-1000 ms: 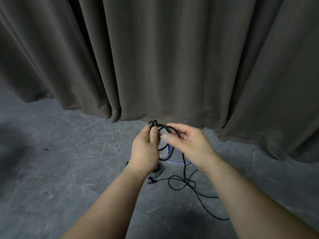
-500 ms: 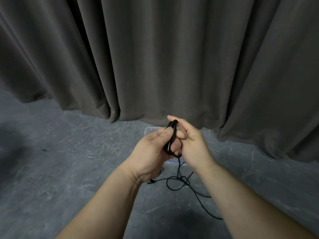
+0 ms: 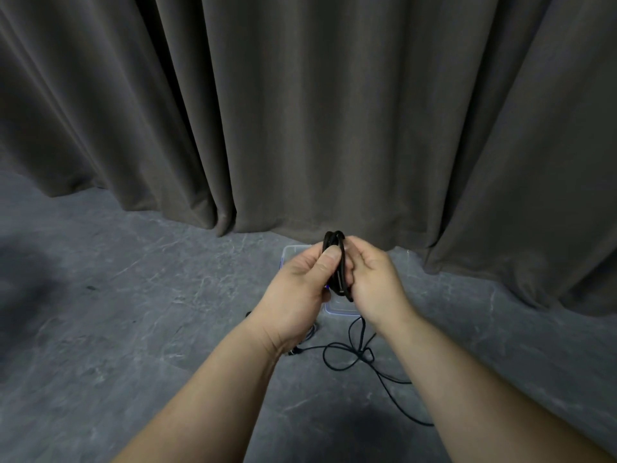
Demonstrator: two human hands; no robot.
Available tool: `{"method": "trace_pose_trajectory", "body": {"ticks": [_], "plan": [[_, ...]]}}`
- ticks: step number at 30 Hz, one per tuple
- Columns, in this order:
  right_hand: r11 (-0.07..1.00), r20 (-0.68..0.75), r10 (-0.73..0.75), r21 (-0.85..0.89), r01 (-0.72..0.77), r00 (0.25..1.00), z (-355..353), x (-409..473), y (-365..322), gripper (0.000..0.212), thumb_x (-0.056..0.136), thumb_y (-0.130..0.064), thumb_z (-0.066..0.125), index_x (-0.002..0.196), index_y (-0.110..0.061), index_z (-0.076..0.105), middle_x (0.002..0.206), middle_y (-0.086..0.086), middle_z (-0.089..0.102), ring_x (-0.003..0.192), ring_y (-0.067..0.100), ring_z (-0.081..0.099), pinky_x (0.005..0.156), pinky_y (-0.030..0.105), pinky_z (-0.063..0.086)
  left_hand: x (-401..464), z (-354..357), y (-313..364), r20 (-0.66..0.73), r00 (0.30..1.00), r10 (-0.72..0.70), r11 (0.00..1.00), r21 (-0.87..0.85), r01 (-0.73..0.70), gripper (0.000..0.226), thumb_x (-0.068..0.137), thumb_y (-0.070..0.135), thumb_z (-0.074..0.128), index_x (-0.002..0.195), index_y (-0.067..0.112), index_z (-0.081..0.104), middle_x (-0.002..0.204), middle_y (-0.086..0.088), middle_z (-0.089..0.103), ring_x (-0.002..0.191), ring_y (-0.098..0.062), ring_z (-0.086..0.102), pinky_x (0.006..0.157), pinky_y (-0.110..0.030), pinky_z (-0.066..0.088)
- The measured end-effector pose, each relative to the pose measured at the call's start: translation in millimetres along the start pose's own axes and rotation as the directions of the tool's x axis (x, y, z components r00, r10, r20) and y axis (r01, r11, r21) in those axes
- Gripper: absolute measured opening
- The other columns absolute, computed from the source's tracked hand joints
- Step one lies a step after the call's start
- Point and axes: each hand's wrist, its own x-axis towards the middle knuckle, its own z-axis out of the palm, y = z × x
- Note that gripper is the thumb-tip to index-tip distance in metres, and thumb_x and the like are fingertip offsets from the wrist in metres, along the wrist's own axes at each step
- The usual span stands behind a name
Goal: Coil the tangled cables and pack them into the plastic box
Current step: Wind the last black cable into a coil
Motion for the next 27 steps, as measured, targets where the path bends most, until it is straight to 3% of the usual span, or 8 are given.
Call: {"method": "trace_pose_trajectory", "body": {"ticks": [3, 7, 10, 14, 18, 20, 23, 27], "plan": [[0.984, -0.104, -0.081, -0.165, 0.063, 0.991, -2.5, 0.5, 4.1, 0.04, 0.103, -0.022, 0.04, 0.063, -0.024, 0.05, 0.048, -0.013, 0.048, 0.05, 0.003, 0.043, 0.057, 0.028, 0.039, 0.2, 0.8, 3.7, -0.008, 1.0, 0.001, 0.998, 0.056, 0.0, 0.03, 0.084, 0.054, 0.049, 0.074, 0.03, 0.064, 0.075, 0.003, 0.058, 0.072, -0.011, 0.049, 0.068, -0.028, 0.037], [0.955, -0.163, -0.102, -0.291, 0.051, 0.981, -7.0, 0.4, 4.4, 0.029, 0.1, -0.025, 0.044, 0.078, -0.025, 0.063, 0.065, -0.007, 0.063, 0.067, 0.014, 0.058, 0.065, 0.036, 0.048, -0.4, 4.5, 4.6, 0.016, 1.0, 0.006, 0.992, 0.127, -0.008, 0.007, 0.099, 0.018, 0.051, 0.098, 0.02, 0.058, 0.078, 0.016, 0.064, 0.077, -0.001, 0.058, 0.072, -0.016, 0.044], [0.925, -0.186, -0.132, -0.377, 0.054, 0.974, -14.1, 0.5, -1.2, 0.025, 0.099, -0.023, 0.047, 0.089, -0.019, 0.069, 0.062, -0.008, 0.06, 0.064, 0.009, 0.055, 0.063, 0.03, 0.044, -0.2, 1.6, 1.4, -0.033, 0.999, 0.02, 0.978, 0.207, -0.012, 0.018, 0.098, 0.012, 0.051, 0.103, 0.028, 0.059, 0.091, 0.007, 0.065, 0.088, -0.007, 0.06, 0.081, -0.023, 0.047], [0.977, -0.131, -0.047, -0.212, 0.018, 0.99, -15.5, 3.0, -0.9, 0.031, 0.099, -0.021, 0.047, 0.073, -0.025, 0.063, 0.053, -0.017, 0.057, 0.054, -0.001, 0.049, 0.054, 0.016, 0.038, -2.0, 1.0, 5.7, -0.105, 0.994, 0.028, 0.994, 0.111, -0.016, 0.019, 0.099, 0.018, 0.049, 0.093, 0.021, 0.067, 0.079, 0.004, 0.066, 0.079, -0.009, 0.059, 0.073, -0.023, 0.047], [0.997, -0.043, 0.047, -0.06, -0.05, 0.998, -12.6, 4.4, 1.2, 0.037, 0.1, -0.022, 0.048, 0.066, -0.026, 0.063, 0.051, -0.014, 0.053, 0.049, -0.001, 0.045, 0.052, 0.019, 0.035, -0.2, 2.6, 5.6, -0.058, 0.998, -0.011, 0.986, -0.169, 0.001, 0.023, 0.101, 0.017, 0.045, 0.084, 0.007, 0.058, 0.073, -0.002, 0.064, 0.078, -0.016, 0.06, 0.082, -0.032, 0.05], [0.993, 0.013, 0.116, 0.034, -0.116, 0.993, -10.7, 2.8, 0.5, 0.04, 0.1, -0.022, 0.047, 0.065, -0.028, 0.066, 0.049, -0.011, 0.047, 0.045, 0.0, 0.039, 0.048, 0.018, 0.031, -0.5, 5.1, 7.8, -0.028, 0.999, -0.018, 0.958, -0.288, 0.01, 0.023, 0.102, 0.011, 0.037, 0.086, 0.002, 0.051, 0.066, -0.005, 0.059, 0.072, -0.018, 0.061, 0.078, -0.031, 0.054], [0.973, 0.044, 0.154, 0.166, -0.159, 0.987, -11.7, 1.7, -2.5, 0.036, 0.1, -0.019, 0.046, 0.072, -0.023, 0.069, 0.05, -0.001, 0.051, 0.044, 0.005, 0.042, 0.043, 0.015, 0.032, -0.8, 4.8, 9.3, 0.004, 1.0, -0.012, 0.96, -0.281, 0.012, 0.02, 0.101, 0.007, 0.033, 0.088, 0.004, 0.048, 0.06, -0.003, 0.051, 0.064, -0.016, 0.056, 0.071, -0.026, 0.054], [0.957, 0.082, 0.167, 0.225, -0.182, 0.983, -15.4, 2.2, -5.2, 0.03, 0.099, -0.019, 0.047, 0.08, -0.015, 0.071, 0.052, 0.006, 0.057, 0.047, 0.015, 0.039, 0.039, 0.019, 0.026, -0.9, 0.5, 8.2, -0.014, 1.0, -0.008, 0.978, -0.207, 0.005, 0.019, 0.1, 0.006, 0.037, 0.086, 0.009, 0.05, 0.061, -0.002, 0.049, 0.065, -0.016, 0.054, 0.077, -0.029, 0.05]]}}
